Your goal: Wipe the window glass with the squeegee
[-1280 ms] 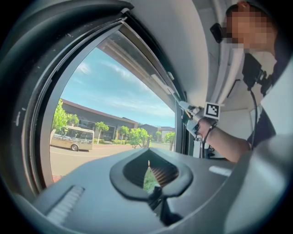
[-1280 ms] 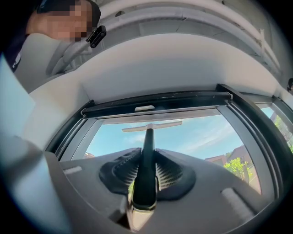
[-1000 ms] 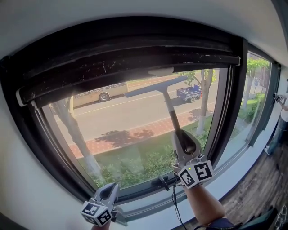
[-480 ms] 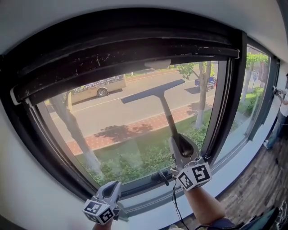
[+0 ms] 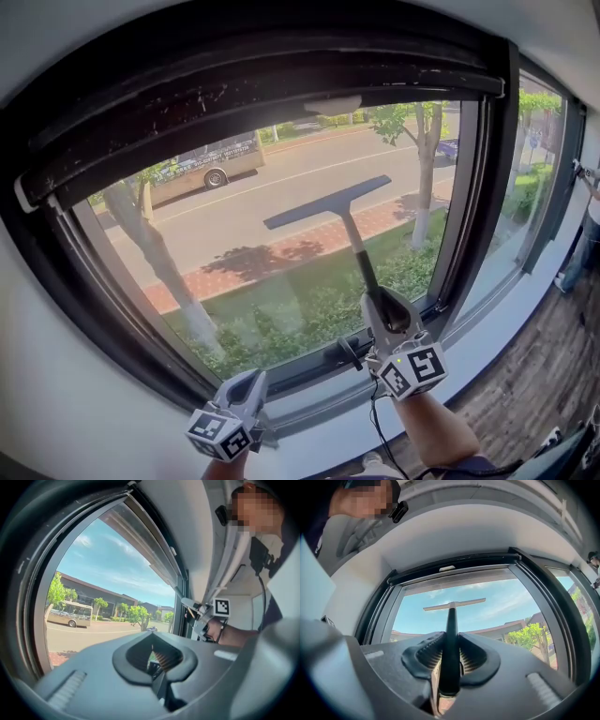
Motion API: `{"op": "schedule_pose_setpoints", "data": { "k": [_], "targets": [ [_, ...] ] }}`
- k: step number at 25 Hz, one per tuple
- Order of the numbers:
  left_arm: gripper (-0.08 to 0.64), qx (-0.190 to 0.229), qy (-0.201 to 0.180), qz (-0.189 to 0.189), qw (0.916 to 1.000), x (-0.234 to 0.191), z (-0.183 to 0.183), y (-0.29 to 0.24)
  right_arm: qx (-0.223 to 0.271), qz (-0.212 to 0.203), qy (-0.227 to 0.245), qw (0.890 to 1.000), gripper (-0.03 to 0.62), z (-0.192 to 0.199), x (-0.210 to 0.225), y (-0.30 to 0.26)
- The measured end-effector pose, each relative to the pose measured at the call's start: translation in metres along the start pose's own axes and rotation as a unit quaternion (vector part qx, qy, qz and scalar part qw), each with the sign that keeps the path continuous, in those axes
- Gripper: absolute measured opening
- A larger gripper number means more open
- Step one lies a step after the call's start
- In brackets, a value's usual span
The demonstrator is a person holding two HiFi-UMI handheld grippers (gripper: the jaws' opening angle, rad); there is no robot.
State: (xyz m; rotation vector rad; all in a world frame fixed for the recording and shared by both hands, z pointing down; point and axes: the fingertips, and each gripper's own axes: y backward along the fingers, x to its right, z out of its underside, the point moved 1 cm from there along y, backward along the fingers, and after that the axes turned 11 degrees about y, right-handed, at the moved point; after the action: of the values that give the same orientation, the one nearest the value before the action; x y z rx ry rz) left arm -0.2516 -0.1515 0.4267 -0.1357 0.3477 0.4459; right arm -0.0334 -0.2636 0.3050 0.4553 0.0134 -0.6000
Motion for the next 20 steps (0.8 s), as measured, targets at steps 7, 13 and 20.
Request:
{"op": "schedule_pose_setpoints", "data": {
  "k": [7, 13, 20],
  "targets": [
    [0.005, -0.019, 0.007, -0.003, 0.9998, -0.001, 0.012, 0.004, -0.035, 0.003, -0.023, 0.999, 0.100, 0.036, -0.009, 0.019],
    [0.005, -0.026, 0.005, -0.007, 0.9996, 0.008, 0.013, 0.013, -0.066, 0.004, -0.042, 0.997, 0.100, 0.053, -0.017, 0.043],
    [0.005, -0.028, 0.008, -0.003, 0.9996, 0.012, 0.009, 0.015, -0.105, 0.006, -0.050, 0.993, 0.100, 0.075, -0.022, 0.062]
  ]
}}
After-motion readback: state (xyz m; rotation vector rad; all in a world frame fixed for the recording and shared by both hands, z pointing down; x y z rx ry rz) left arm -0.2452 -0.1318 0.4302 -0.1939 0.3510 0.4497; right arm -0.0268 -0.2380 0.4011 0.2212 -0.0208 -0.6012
